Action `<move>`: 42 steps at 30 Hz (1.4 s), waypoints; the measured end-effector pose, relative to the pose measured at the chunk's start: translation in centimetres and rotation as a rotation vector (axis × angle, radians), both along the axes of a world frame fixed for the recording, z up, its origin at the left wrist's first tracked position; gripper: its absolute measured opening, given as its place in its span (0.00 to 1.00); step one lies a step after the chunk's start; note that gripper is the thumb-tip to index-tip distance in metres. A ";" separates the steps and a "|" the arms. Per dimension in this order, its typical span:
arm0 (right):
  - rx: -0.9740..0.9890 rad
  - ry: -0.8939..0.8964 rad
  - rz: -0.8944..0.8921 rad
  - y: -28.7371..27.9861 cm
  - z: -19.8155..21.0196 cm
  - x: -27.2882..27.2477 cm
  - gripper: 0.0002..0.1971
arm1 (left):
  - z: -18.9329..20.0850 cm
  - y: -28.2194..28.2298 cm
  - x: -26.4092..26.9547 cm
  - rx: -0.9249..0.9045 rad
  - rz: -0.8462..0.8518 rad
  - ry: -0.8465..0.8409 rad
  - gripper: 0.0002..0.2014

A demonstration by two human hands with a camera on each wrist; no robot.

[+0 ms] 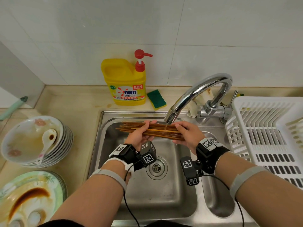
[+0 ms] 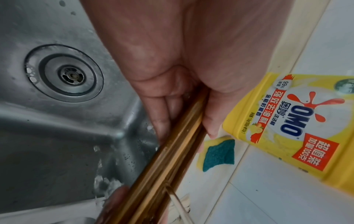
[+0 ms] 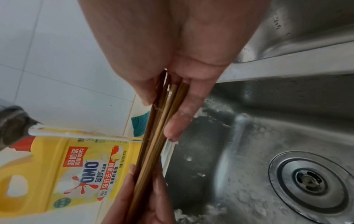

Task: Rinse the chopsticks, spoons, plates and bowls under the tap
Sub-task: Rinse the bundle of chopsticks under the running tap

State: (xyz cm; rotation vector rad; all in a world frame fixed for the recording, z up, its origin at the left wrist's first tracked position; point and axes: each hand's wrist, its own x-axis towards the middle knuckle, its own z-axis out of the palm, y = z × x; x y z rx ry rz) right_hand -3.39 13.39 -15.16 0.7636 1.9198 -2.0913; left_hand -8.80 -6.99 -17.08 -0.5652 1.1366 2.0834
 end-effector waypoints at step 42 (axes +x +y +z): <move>-0.186 0.002 -0.333 4.2 1.5 3.0 0.04 | 0.5 6.1 1.1 0.084 0.065 -0.044 0.22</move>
